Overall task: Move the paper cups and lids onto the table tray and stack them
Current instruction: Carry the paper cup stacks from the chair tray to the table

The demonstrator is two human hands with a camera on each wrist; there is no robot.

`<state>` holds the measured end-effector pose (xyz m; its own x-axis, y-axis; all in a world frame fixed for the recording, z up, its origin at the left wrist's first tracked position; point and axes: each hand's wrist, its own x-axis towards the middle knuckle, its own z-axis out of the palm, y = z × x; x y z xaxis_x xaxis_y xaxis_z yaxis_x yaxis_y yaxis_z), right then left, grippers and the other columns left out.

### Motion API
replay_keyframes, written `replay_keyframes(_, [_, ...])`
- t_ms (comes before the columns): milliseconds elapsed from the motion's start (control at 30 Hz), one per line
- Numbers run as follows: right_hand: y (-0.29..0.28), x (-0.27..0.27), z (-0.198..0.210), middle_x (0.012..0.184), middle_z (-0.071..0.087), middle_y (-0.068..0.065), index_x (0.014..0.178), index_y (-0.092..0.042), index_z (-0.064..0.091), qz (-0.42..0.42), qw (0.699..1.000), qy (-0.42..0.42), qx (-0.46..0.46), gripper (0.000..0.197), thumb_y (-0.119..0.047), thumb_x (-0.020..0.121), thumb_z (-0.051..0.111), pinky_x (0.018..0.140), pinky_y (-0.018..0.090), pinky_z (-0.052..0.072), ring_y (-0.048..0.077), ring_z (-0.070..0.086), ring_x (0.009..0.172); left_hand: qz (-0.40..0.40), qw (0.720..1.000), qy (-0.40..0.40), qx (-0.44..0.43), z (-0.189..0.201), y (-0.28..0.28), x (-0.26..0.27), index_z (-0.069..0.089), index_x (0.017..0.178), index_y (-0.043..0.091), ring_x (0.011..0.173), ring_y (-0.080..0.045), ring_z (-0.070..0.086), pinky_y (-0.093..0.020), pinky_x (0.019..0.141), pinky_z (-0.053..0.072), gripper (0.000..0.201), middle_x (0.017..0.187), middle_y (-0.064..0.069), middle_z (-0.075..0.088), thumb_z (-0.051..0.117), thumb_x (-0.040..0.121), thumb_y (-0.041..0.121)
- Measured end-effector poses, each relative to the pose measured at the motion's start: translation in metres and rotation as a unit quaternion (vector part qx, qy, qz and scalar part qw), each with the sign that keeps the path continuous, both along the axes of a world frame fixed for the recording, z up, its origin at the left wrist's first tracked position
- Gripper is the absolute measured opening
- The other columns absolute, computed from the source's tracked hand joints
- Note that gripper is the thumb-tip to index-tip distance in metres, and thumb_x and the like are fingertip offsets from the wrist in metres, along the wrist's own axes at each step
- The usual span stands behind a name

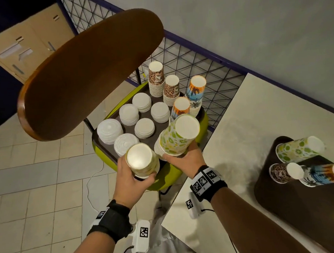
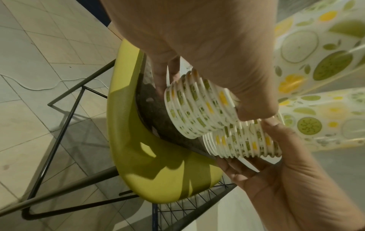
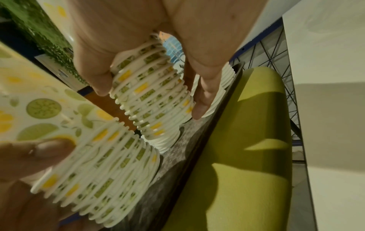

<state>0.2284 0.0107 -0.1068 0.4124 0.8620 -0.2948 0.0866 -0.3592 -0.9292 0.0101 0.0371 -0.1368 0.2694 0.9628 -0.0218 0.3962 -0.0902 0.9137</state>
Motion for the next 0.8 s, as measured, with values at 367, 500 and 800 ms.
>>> replay_keyframes(367, [-0.063,0.084,0.027,0.109,0.069,-0.012,0.121,-0.012,0.058,-0.143,0.989,0.024,0.033,0.063,0.008,0.068,0.086,0.081,0.012,0.053,-0.008,0.068,0.095,-0.091,0.996,-0.011,-0.019,0.018,-0.033,0.075,0.06,0.134,0.016,0.127,-0.011,0.057,-0.035,0.108,0.048,0.081,0.128,-0.002,0.062,0.085,0.067,0.052])
replay_keyframes(500, [-0.078,0.137,0.028,0.108,0.066,-0.016,0.122,-0.016,0.054,-0.199,0.979,-0.036,0.034,0.068,-0.001,0.066,0.091,0.084,0.011,0.052,-0.012,0.065,0.096,-0.142,0.989,-0.029,0.016,0.036,-0.038,0.13,0.051,0.14,0.016,0.128,0.004,0.044,-0.009,0.106,0.034,0.083,0.13,0.001,0.054,0.083,0.07,0.046])
replay_keyframes(800, [-0.074,0.202,0.014,0.12,0.058,-0.002,0.113,-0.046,0.038,-0.252,0.955,-0.151,-0.04,0.081,-0.036,0.054,0.093,0.087,0.025,0.049,0.014,0.058,0.103,-0.193,0.981,0.012,-0.009,0.009,-0.044,0.218,0.042,0.145,0.02,0.13,-0.015,0.048,-0.03,0.107,0.043,0.088,0.136,0.003,0.052,0.091,0.073,0.033])
